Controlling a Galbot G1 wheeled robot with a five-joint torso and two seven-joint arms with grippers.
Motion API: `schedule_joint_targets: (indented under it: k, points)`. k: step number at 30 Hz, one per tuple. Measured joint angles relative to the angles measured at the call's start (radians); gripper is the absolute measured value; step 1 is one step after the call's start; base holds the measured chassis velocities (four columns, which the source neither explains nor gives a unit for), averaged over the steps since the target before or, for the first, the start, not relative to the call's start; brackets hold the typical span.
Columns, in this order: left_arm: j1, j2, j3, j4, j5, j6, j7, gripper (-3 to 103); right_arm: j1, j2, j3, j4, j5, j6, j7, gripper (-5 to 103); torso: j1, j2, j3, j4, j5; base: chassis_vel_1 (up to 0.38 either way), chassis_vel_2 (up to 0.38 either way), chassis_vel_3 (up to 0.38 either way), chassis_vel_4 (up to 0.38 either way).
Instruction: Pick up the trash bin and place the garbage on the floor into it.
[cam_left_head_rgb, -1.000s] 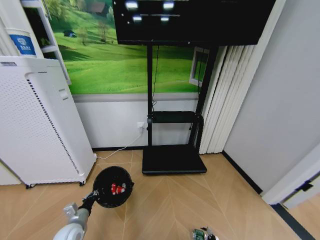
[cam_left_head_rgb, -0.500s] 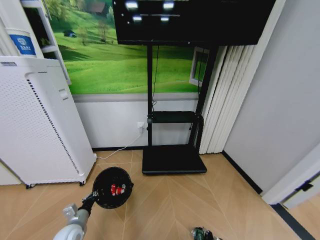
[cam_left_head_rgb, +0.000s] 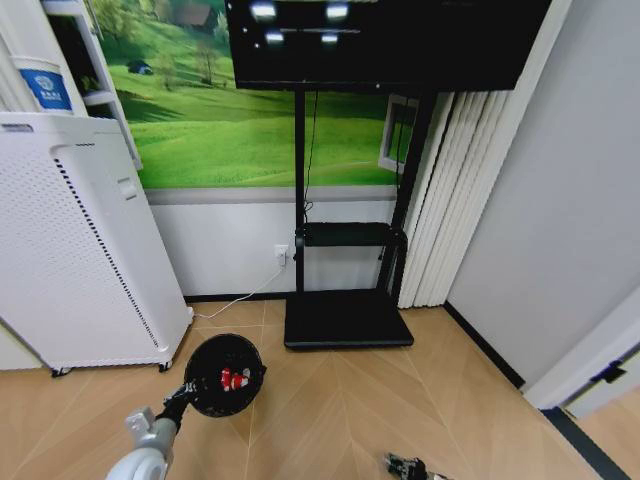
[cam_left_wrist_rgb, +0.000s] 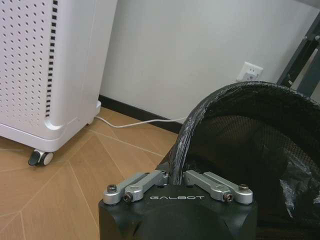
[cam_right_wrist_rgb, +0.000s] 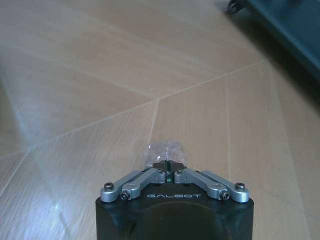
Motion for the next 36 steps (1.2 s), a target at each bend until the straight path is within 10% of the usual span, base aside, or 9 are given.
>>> schedule_joint_targets:
  k: [16,36]
  points:
    - [-0.028,0.025,0.050,0.029,0.004,0.000,0.012,2,0.002,-0.012,0.019,0.192,0.167,-0.064,0.045,-3,0.000,0.000,0.000,0.0000,-0.0003,0.000,0.000,0.000,0.000]
    - [-0.026,0.012,0.035,0.054,0.014,-0.009,0.023,2,-0.013,-0.026,0.035,0.133,0.115,-0.073,0.090,66,0.000,0.000,0.000,-0.0001,-0.0003,0.000,0.000,0.000,0.000]
